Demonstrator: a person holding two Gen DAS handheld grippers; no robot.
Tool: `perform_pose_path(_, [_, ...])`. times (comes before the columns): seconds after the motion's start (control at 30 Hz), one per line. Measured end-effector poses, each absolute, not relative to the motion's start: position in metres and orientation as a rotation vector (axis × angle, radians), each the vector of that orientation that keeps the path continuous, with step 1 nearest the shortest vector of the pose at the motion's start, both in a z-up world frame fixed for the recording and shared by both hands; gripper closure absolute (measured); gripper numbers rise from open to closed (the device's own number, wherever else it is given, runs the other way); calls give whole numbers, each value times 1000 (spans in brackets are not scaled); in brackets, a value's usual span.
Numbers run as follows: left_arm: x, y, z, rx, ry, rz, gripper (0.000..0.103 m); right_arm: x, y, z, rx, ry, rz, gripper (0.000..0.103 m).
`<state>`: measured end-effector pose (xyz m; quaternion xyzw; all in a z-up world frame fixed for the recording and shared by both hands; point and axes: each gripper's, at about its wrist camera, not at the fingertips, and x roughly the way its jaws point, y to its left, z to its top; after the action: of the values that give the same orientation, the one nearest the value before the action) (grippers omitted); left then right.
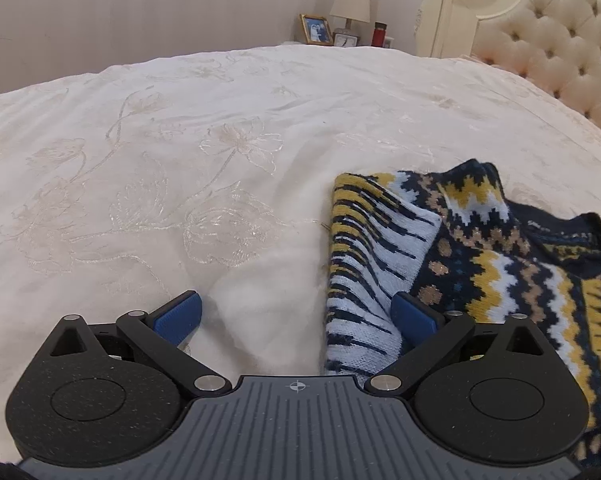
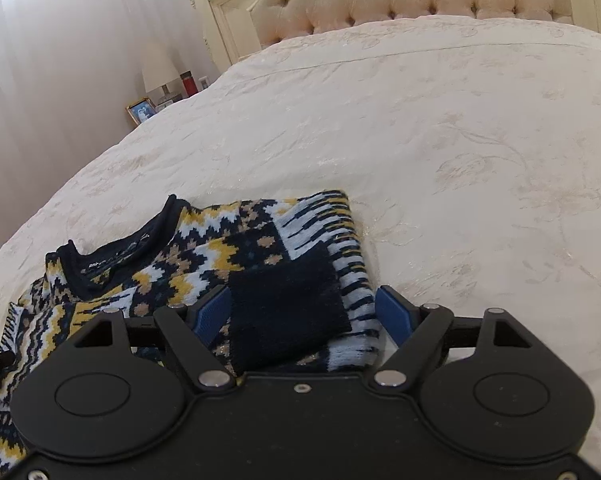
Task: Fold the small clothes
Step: 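Open the right tool and withdraw both tools from the sweater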
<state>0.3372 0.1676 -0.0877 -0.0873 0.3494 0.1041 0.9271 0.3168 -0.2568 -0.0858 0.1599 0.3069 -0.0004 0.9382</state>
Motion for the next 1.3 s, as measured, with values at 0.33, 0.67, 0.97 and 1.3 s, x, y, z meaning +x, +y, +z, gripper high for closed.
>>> perform_pose_path(0.33, [268, 153, -57, -117, 701, 199, 10, 308, -247, -77, 289, 570, 23, 14])
perform_pose_path(0.67, [174, 136, -45, -115, 791, 119, 10, 282, -235, -52, 253, 478, 124, 9])
perform_pose_path(0.97, [100, 120, -46, -141, 871, 73, 11, 243, -245, -26, 273, 508, 152, 3])
perform_pose_path(1.3, [63, 98, -55, -165, 911, -10, 11, 169, -281, -10, 378, 865, 206, 3])
